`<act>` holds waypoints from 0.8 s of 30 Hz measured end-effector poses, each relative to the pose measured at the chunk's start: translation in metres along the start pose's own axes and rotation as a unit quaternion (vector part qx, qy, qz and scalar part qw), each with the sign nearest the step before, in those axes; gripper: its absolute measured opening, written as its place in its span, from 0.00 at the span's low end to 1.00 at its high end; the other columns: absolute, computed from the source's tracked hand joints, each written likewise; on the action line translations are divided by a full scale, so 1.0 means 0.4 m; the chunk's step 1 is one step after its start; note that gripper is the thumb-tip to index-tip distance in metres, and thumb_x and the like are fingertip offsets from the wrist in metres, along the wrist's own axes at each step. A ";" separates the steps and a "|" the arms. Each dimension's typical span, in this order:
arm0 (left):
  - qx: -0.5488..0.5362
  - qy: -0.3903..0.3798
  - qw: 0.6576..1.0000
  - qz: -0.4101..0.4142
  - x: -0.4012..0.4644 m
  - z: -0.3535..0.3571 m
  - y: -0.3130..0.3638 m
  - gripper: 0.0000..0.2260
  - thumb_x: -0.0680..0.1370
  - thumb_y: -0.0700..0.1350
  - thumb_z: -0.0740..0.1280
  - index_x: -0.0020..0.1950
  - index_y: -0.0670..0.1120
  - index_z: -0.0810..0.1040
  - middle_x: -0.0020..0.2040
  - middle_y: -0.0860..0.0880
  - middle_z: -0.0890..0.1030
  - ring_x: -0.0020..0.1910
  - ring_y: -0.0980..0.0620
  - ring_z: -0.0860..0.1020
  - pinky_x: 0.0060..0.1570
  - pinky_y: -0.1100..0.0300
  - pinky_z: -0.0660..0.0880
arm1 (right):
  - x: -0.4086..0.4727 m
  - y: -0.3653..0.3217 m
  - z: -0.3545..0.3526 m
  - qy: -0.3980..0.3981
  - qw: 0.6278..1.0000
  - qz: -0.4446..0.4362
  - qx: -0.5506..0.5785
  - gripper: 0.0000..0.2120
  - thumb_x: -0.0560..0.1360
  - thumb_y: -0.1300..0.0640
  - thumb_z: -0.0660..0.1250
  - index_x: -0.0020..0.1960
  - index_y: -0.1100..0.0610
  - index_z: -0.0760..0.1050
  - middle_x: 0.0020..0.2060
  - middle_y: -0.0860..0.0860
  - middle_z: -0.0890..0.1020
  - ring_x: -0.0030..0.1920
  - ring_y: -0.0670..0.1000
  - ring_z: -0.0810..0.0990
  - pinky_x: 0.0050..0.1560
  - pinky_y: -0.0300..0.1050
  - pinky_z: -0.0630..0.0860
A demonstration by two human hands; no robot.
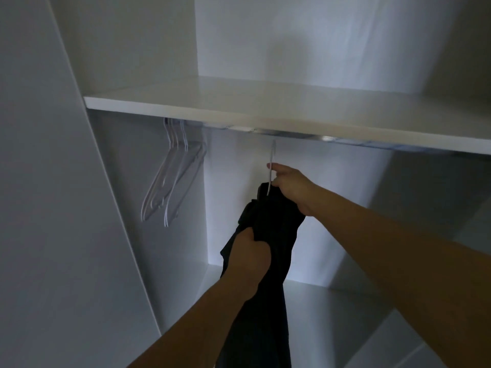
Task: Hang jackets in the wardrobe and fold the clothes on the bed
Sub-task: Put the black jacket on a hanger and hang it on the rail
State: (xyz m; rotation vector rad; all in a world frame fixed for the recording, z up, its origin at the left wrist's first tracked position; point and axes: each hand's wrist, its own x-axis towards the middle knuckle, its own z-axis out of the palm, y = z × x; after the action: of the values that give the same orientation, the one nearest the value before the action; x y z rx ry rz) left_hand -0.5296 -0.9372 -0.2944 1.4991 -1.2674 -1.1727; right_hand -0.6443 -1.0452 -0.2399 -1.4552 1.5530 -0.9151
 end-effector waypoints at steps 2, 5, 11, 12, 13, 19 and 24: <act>-0.010 0.018 1.000 0.012 0.063 -0.005 0.010 0.16 0.78 0.30 0.54 0.63 0.36 0.73 0.59 0.37 0.78 0.58 0.38 0.78 0.50 0.53 0.75 | 0.049 -0.009 -0.004 -0.009 1.000 -0.006 -0.005 0.26 0.80 0.69 0.54 0.75 0.53 0.64 0.73 0.53 0.67 0.67 0.52 0.70 0.59 0.31 0.67; -0.038 0.039 0.998 0.020 0.174 -0.008 0.025 0.15 0.79 0.30 0.55 0.64 0.36 0.73 0.60 0.37 0.78 0.60 0.38 0.77 0.50 0.53 0.75 | 0.124 -0.027 0.011 0.011 0.999 -0.022 -0.043 0.24 0.82 0.65 0.55 0.77 0.55 0.60 0.75 0.53 0.64 0.71 0.53 0.66 0.68 0.37 0.61; -0.080 0.036 0.996 0.028 0.382 -0.020 0.027 0.09 0.83 0.34 0.56 0.59 0.36 0.73 0.40 0.52 0.68 0.47 0.53 0.70 0.39 0.79 0.67 | 0.254 -0.057 0.062 0.063 0.997 -0.035 0.007 0.24 0.83 0.57 0.56 0.77 0.57 0.56 0.73 0.53 0.65 0.71 0.54 0.67 0.65 0.40 0.66; -0.075 0.043 0.996 0.035 0.412 -0.023 0.021 0.09 0.83 0.34 0.56 0.61 0.35 0.72 0.40 0.52 0.68 0.48 0.53 0.70 0.38 0.80 0.66 | 0.273 -0.053 0.071 0.065 0.997 -0.035 0.009 0.20 0.83 0.57 0.55 0.74 0.55 0.60 0.67 0.53 0.69 0.67 0.54 0.70 0.59 0.38 0.70; -0.074 0.054 0.995 0.039 0.440 -0.026 0.016 0.11 0.83 0.35 0.56 0.63 0.34 0.71 0.41 0.51 0.69 0.49 0.52 0.69 0.40 0.80 0.66 | 0.284 -0.048 0.080 0.064 0.997 -0.036 0.004 0.15 0.83 0.57 0.54 0.70 0.53 0.64 0.60 0.52 0.72 0.61 0.53 0.73 0.49 0.36 0.72; 0.014 0.020 1.000 -0.019 0.508 -0.022 -0.047 0.15 0.81 0.35 0.56 0.38 0.51 0.63 0.38 0.52 0.69 0.35 0.58 0.68 0.43 0.63 0.73 | 0.329 0.032 0.118 0.062 0.998 -0.008 -0.021 0.03 0.83 0.58 0.55 0.53 0.54 0.67 0.45 0.46 0.69 0.45 0.44 0.71 0.47 0.33 0.70; 0.192 -0.038 0.981 0.004 0.506 -0.037 -0.051 0.16 0.81 0.36 0.56 0.37 0.53 0.60 0.37 0.53 0.66 0.33 0.57 0.65 0.46 0.58 0.73 | 0.287 0.054 0.128 0.044 0.999 0.008 -0.018 0.22 0.82 0.60 0.56 0.75 0.60 0.62 0.67 0.56 0.71 0.61 0.53 0.74 0.57 0.39 0.71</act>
State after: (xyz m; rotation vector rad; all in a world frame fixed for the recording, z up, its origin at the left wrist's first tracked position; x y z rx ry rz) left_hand -0.4997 -1.1339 -0.3388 1.7331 -1.6198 -1.0277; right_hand -0.6088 -1.1570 -0.2896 -1.4438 1.6513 -0.9580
